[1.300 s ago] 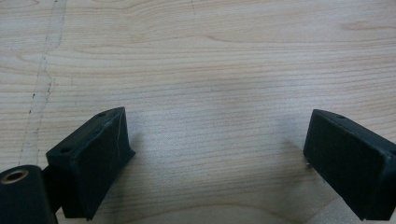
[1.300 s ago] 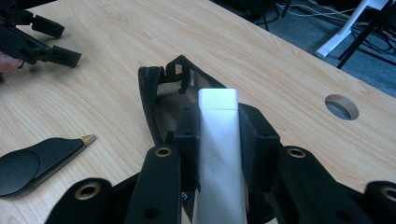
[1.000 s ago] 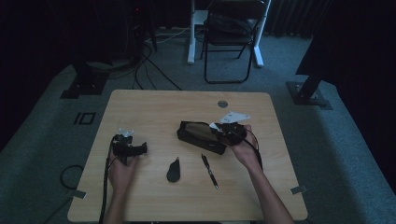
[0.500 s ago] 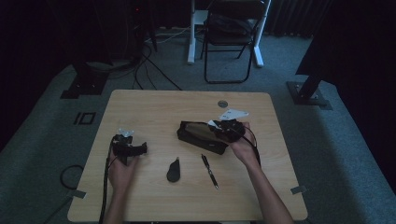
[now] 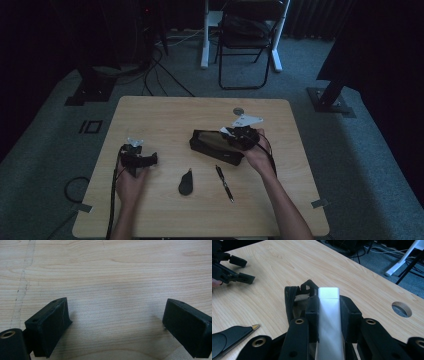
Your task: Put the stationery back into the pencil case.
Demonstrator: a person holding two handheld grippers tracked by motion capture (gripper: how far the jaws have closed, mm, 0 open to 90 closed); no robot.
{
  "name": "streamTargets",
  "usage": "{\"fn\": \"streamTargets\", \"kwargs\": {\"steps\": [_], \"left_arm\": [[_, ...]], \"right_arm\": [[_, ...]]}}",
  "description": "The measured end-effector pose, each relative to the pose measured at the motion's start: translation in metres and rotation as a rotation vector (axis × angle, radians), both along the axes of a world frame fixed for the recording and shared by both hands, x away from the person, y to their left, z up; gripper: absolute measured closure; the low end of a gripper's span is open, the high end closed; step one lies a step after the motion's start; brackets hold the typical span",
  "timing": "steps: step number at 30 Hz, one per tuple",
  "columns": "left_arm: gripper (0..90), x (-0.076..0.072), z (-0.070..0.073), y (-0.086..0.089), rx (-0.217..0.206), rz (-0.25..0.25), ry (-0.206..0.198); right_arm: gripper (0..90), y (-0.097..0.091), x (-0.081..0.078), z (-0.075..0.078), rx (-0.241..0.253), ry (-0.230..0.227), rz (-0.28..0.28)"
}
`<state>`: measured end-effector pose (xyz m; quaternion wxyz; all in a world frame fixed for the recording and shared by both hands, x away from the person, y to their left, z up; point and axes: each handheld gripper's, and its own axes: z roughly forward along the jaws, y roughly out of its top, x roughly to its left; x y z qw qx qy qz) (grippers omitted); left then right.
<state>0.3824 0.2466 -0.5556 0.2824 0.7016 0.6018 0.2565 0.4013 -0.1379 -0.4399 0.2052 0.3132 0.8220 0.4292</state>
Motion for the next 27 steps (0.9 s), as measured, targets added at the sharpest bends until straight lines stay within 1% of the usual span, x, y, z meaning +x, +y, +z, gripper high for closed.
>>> {"fn": "streamTargets", "kwargs": {"steps": [7, 11, 27], "left_arm": [[7.2, 0.000, 0.000, 0.000, 0.002, -0.001, -0.002], [7.2, 0.000, 0.000, 0.000, 0.001, 0.000, -0.002], [7.2, 0.000, 0.000, 0.000, 0.001, -0.001, -0.002]], "right_arm": [[71.5, 0.003, 0.006, -0.002, -0.002, 0.004, 0.000], [71.4, 0.003, 0.008, -0.003, 0.007, 0.007, 0.002], [71.5, 0.007, 0.018, -0.012, 0.005, 0.009, 0.007]]}}
